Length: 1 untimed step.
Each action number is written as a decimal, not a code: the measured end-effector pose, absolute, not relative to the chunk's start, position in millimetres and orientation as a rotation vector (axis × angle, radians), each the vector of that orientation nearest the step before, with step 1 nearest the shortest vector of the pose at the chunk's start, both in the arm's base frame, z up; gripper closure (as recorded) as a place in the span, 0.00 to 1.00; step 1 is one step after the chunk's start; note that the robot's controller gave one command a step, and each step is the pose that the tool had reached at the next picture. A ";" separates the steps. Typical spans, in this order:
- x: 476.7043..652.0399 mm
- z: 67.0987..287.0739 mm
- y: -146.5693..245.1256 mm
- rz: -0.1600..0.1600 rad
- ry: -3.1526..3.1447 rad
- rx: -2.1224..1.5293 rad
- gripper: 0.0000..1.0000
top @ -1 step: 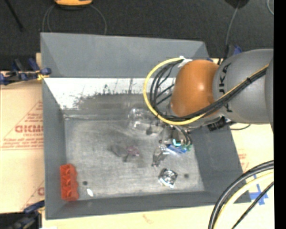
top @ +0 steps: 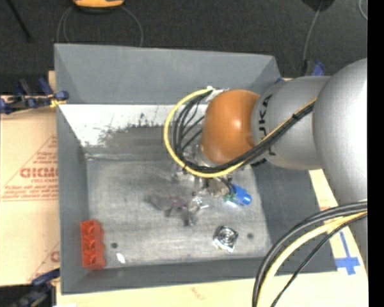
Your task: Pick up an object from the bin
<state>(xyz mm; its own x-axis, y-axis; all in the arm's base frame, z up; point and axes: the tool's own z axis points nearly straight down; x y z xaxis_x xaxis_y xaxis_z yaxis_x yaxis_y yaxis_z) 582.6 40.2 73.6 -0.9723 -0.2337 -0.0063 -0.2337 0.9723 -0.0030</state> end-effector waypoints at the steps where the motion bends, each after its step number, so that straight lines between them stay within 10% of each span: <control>1: 571.2 75.0 72.2 -0.004 3.096 -0.440 0.00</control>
Offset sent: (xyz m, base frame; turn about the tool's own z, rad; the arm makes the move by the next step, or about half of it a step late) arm -0.0162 0.0332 -0.0036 -0.0452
